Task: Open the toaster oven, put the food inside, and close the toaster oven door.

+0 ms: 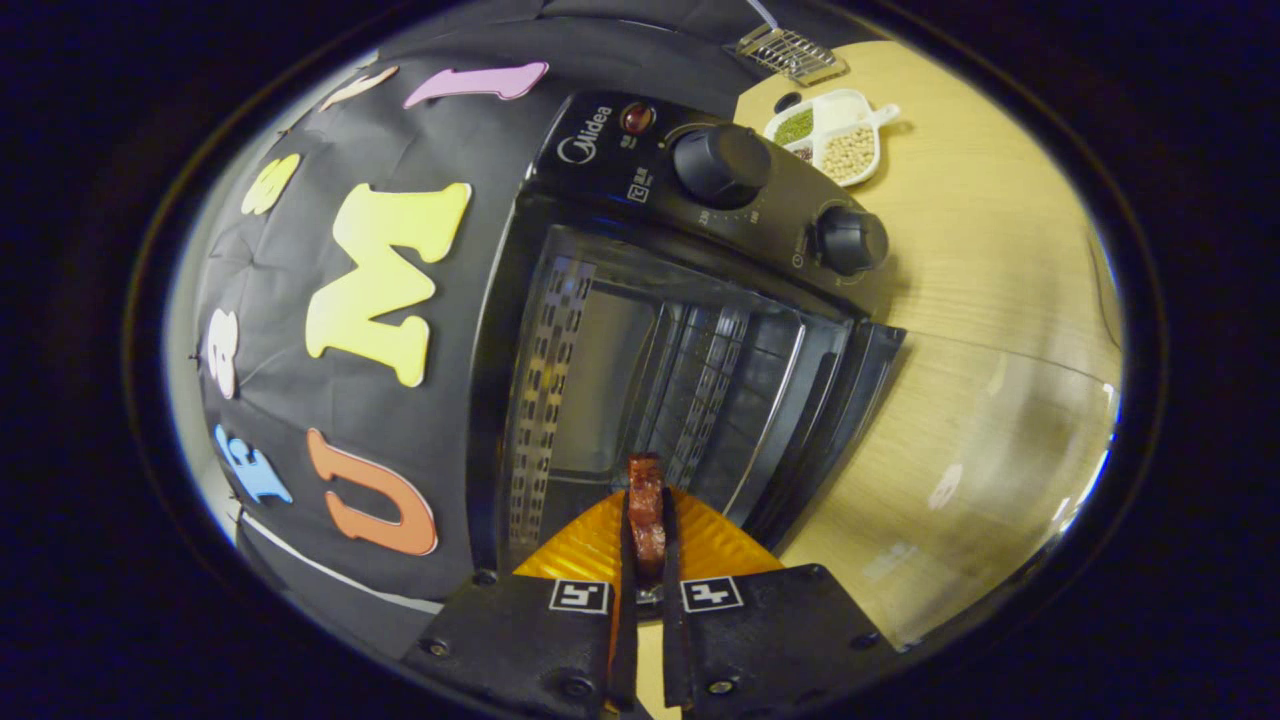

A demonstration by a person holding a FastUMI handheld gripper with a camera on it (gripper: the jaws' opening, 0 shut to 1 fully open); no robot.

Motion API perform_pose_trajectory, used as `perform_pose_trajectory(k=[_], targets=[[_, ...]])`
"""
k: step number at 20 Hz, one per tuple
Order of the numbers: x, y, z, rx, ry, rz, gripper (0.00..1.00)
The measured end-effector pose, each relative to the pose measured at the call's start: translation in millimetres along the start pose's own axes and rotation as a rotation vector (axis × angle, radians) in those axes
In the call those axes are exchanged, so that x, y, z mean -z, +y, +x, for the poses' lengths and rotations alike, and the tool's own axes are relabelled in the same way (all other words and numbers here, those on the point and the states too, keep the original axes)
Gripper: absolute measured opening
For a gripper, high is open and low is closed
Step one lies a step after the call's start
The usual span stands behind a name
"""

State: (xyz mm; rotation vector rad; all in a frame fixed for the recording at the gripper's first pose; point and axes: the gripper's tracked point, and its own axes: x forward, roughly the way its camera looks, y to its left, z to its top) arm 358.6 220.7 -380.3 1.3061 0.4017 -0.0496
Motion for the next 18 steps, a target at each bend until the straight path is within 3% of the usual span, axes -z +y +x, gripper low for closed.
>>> perform_pose_trajectory(k=[5,10,12,14,17,18], targets=[[3.3,-3.9,20.3,0.040,-0.021,-0.066,0.14],[-2.1,-9.5,21.7,0.144,-0.017,-0.324,0.24],[0.7,-10.6,21.4,0.167,0.009,-0.423,0.43],[-0.3,-7.2,20.7,0.166,0.017,-0.502,0.52],[-7.0,-9.3,12.0,0.196,0.012,-0.650,0.95],[-10.1,-10.4,11.8,0.206,0.006,-0.679,0.98]])
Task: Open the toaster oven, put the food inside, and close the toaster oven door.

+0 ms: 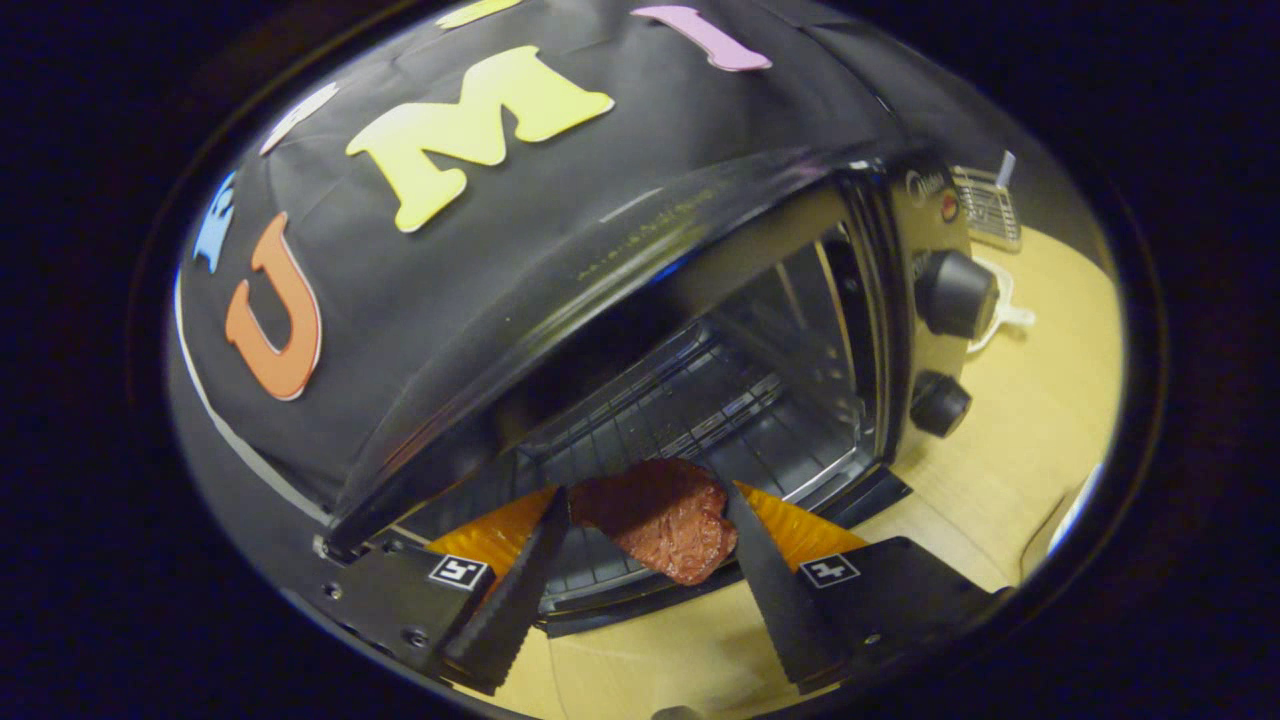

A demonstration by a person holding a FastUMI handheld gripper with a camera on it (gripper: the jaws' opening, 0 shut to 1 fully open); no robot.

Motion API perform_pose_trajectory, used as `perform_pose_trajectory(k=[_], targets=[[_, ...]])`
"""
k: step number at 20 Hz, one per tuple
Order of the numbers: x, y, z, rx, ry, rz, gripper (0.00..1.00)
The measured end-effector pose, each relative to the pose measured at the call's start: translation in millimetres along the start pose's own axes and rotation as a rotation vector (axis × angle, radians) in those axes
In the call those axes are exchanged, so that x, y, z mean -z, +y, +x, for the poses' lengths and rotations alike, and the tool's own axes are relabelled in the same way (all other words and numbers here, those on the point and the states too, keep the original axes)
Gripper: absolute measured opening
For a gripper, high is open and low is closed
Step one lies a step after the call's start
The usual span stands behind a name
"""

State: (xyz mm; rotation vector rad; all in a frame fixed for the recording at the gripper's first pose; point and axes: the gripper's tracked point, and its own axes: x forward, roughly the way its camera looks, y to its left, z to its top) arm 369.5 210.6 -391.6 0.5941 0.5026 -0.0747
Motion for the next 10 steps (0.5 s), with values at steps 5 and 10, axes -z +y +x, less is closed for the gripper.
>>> perform_pose_trajectory(k=[5,10], targets=[[-0.2,-2.6,-19.5,0.004,0.014,-0.133,0.98],[6.6,4.8,-50.1,-0.026,0.045,-0.253,0.98]])
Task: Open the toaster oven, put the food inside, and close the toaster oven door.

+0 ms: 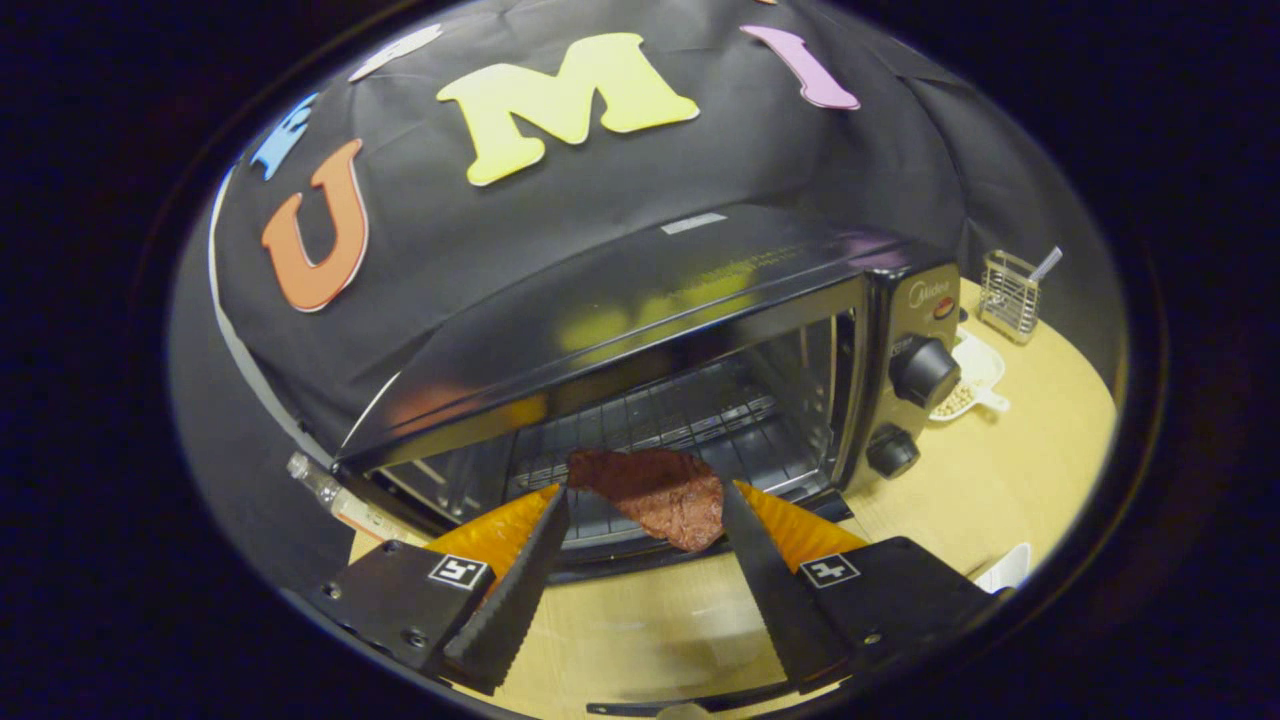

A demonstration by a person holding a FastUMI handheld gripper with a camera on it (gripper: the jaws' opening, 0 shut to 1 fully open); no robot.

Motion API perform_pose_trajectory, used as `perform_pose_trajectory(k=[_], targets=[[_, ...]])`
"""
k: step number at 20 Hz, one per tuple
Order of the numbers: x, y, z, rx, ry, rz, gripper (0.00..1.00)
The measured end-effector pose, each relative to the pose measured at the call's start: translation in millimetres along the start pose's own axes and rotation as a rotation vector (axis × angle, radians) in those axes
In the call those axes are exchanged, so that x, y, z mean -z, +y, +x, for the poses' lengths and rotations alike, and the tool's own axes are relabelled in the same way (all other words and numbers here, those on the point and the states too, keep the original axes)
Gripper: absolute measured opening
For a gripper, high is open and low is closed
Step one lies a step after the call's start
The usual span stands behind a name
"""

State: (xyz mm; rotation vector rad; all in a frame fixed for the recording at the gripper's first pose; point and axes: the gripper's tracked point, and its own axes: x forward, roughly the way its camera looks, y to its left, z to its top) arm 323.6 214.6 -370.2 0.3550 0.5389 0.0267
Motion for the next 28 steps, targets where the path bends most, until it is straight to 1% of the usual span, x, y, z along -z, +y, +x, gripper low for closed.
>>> perform_pose_trajectory(k=[4,8,10,14,17,22,25,28], targets=[[6.4,1.1,-30.4,-0.019,0.033,-0.086,0.98],[13.8,-8.5,-65.2,-0.028,0.069,-0.156,0.98],[19.2,-18.9,-79.7,-0.024,0.083,-0.205,0.98],[40.0,-43.3,-103.7,-0.007,0.121,-0.249,0.98],[61.1,-59.0,-117.8,0.013,0.151,-0.273,0.98],[115.3,-77.8,-133.6,0.045,0.226,-0.314,0.98],[148.6,-82.0,-133.4,0.061,0.288,-0.301,0.98],[169.7,-79.4,-123.4,0.071,0.328,-0.275,0.98]])
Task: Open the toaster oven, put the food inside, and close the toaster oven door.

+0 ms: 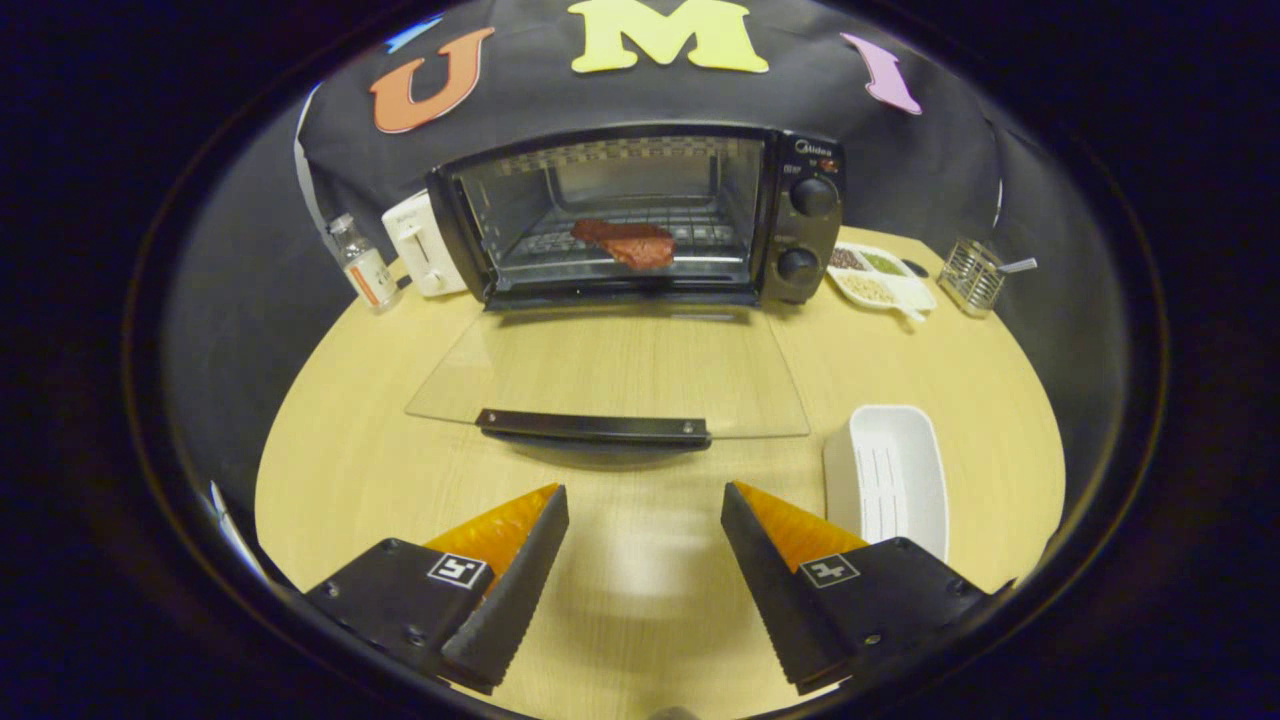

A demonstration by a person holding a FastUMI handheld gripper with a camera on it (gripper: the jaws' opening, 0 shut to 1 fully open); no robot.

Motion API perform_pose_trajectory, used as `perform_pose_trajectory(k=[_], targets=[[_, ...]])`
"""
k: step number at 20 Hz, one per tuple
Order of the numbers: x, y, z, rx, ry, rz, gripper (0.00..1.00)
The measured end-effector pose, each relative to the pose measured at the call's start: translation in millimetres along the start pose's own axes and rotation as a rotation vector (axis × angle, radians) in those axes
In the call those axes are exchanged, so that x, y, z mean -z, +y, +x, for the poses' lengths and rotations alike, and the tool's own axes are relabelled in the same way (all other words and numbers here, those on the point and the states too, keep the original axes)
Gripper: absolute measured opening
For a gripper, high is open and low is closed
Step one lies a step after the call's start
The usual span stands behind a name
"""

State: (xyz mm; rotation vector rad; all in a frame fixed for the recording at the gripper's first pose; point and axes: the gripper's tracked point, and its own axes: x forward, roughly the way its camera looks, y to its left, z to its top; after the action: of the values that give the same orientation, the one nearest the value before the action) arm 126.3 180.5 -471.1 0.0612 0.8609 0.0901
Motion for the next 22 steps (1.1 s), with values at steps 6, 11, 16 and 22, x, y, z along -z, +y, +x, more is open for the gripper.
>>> perform_pose_trajectory(k=[6,11,16,22], targets=[[-2.1,10.0,25.8,0.019,0.025,0.013,0.98],[-9.0,13.9,33.9,0.017,0.041,0.025,0.98],[-19.8,15.6,25.5,0.012,0.040,0.008,0.99],[-36.2,14.4,8.9,0.015,0.036,0.001,0.98]])
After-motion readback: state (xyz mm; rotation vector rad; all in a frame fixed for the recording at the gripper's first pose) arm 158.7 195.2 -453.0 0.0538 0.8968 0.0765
